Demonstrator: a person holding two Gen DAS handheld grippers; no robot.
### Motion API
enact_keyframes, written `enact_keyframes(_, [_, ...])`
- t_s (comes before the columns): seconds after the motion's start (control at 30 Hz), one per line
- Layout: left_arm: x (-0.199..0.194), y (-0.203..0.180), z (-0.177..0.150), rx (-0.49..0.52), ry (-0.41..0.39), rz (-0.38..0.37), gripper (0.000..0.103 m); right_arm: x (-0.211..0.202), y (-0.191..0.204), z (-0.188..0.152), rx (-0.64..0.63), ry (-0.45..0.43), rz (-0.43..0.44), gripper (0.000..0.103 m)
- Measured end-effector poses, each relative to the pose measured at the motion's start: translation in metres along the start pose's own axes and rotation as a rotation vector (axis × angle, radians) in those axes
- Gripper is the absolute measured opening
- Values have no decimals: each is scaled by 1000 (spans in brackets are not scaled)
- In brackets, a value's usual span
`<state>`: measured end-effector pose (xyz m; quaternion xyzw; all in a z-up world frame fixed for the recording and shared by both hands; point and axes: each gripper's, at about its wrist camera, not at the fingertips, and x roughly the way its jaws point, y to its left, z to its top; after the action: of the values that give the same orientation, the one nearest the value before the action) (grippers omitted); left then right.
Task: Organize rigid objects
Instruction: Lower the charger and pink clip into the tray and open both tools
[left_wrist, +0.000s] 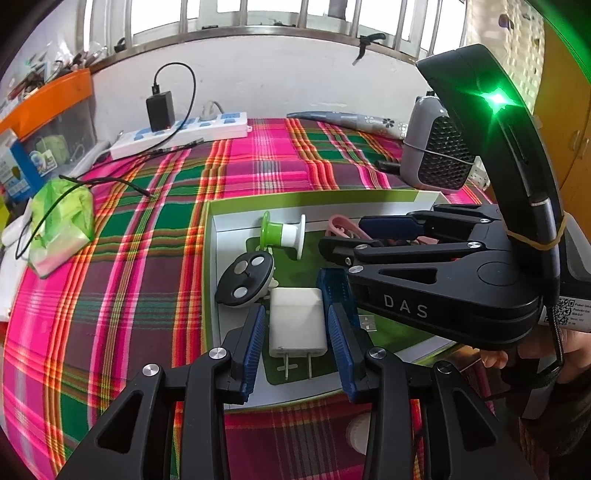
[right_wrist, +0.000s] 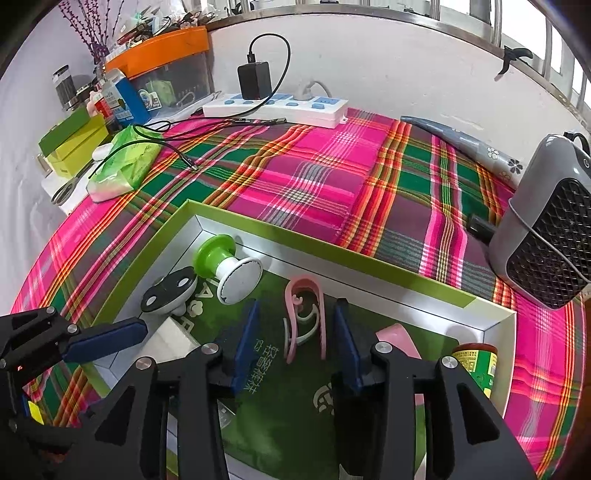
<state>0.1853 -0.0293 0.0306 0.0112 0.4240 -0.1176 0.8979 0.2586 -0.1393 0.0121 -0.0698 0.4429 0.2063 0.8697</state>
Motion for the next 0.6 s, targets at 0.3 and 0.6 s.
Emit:
enact_keyframes(0.3, [-8, 1, -2, -3, -13, 15, 35, -6, 2, -2, 4, -5, -7, 43])
enact_keyframes(0.6, [-16, 1, -5, 2, -24, 33, 35, -14, 4, -5, 12, -16, -8, 43])
